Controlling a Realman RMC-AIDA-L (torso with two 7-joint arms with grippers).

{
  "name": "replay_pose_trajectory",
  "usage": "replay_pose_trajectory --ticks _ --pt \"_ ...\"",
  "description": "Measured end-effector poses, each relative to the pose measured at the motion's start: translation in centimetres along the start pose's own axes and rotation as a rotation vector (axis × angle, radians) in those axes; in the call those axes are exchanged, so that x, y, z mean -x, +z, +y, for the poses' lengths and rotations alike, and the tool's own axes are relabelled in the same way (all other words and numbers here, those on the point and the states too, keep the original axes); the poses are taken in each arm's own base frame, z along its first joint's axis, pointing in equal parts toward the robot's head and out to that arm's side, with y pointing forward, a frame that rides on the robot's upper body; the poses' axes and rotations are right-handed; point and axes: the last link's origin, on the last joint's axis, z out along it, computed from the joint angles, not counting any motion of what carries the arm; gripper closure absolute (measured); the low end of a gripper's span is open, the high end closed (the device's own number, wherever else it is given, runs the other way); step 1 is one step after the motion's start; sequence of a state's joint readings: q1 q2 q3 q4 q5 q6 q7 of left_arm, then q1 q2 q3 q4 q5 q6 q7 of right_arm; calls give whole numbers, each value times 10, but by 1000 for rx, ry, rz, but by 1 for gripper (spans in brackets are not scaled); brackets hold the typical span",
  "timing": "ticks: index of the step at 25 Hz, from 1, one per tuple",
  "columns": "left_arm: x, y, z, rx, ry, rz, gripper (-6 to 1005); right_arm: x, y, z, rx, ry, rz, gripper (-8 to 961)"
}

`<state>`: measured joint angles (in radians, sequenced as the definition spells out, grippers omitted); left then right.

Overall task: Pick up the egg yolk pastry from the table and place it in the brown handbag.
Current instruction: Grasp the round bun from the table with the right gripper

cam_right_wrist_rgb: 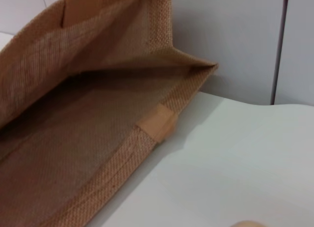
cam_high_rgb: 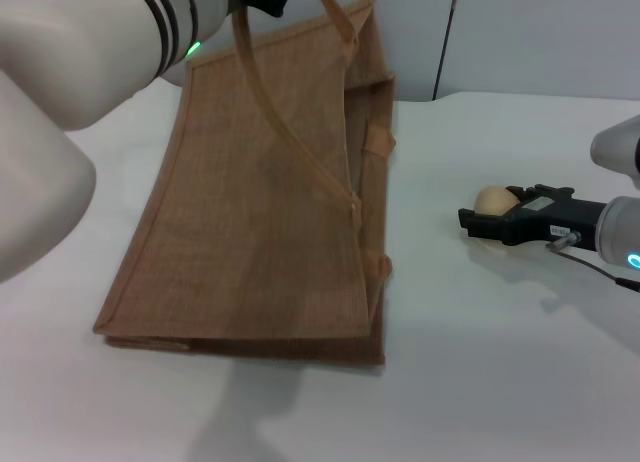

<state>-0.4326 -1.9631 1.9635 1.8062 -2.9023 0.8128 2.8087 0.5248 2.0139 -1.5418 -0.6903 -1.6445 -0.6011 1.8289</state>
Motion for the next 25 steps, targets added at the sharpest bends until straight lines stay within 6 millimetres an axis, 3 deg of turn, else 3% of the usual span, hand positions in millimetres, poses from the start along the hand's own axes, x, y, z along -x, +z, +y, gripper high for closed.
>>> replay_pose_trajectory --ticks 25 --pt "-3 2 2 4 3 5 892 4 0 -1 20 28 0 327"
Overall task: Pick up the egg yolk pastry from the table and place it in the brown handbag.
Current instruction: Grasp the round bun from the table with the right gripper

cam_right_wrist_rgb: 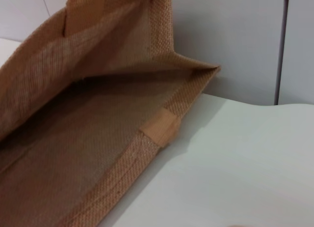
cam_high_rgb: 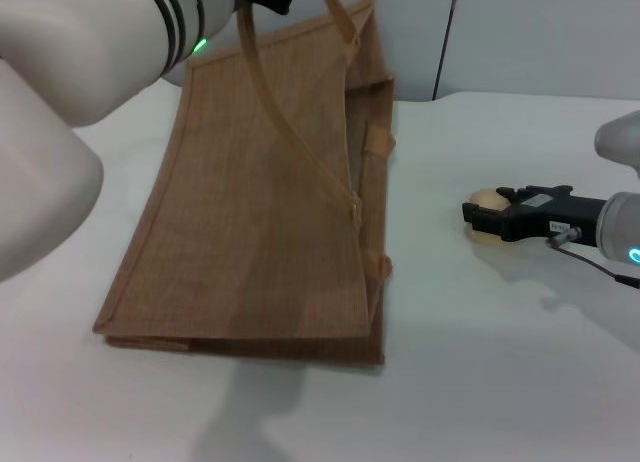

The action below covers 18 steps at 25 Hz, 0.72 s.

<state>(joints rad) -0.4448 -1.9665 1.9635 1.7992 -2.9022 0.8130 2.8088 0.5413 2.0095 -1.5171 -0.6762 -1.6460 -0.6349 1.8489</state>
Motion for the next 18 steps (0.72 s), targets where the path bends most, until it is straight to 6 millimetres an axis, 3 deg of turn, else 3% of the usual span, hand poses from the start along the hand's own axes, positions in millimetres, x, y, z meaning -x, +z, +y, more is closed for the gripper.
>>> replay_pose_trajectory --ticks 14,18 --pt "0 0 0 0 0 1 892 13 -13 -8 43 -29 -8 450" --pt "0 0 0 0 1 -1 892 14 -13 -10 32 -44 4 445"
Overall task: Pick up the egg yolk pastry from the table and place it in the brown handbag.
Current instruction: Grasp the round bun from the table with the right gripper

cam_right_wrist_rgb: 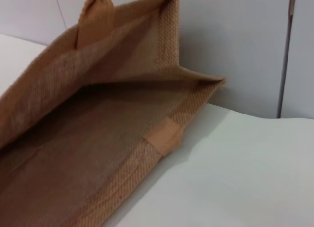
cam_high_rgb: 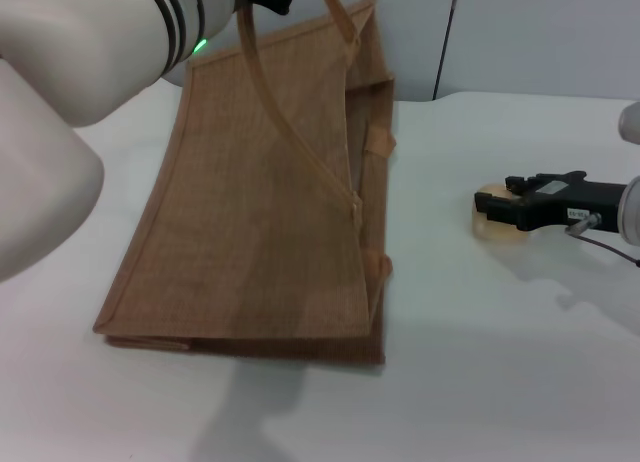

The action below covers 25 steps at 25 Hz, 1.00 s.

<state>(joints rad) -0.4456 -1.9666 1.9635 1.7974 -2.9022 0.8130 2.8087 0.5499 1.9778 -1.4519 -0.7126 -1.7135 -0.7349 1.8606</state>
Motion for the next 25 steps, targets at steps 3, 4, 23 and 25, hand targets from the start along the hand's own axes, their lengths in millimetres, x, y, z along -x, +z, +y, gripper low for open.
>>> replay_pose_trajectory --ticks 3,4,23,25 --pt "0 0 0 0 2 -1 892 1 1 -1 -5 2 10 440" --pt "1 0 0 0 5 -2 892 2 1 -1 -7 5 9 439" --pt "3 2 3 4 19 -11 893 -3 -1 0 -13 1 58 101" --pt "3 2 3 4 19 -11 893 -3 -2 -2 -22 6 58 83"
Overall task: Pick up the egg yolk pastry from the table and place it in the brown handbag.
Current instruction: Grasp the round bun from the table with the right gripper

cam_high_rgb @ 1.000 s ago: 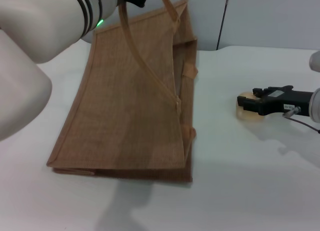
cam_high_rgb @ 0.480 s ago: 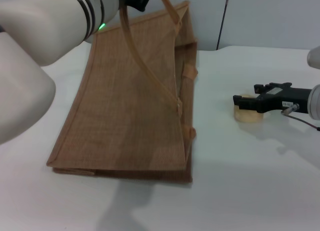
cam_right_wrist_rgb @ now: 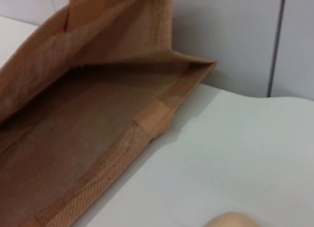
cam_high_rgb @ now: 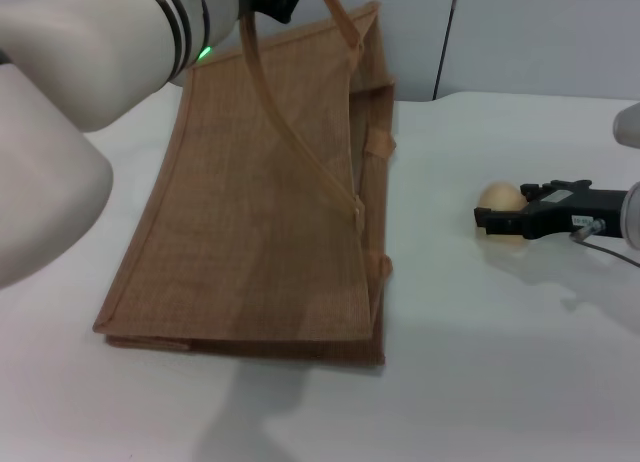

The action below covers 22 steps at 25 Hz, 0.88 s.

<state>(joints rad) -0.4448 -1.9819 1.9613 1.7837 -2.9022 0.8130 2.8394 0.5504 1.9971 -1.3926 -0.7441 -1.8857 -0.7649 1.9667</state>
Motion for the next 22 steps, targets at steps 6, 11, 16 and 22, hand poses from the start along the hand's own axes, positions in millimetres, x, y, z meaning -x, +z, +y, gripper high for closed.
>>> replay_pose_trajectory --ticks 6,11,16,22 --pt "0 0 0 1 0 0 893 2 0 -1 -5 9 -8 73" --pt "-3 0 1 4 1 7 893 3 2 2 -1 9 -13 73" --pt "-4 0 3 7 -1 9 893 3 5 4 4 9 -8 72" --pt "-4 0 3 7 -1 9 893 2 11 6 15 2 19 76"
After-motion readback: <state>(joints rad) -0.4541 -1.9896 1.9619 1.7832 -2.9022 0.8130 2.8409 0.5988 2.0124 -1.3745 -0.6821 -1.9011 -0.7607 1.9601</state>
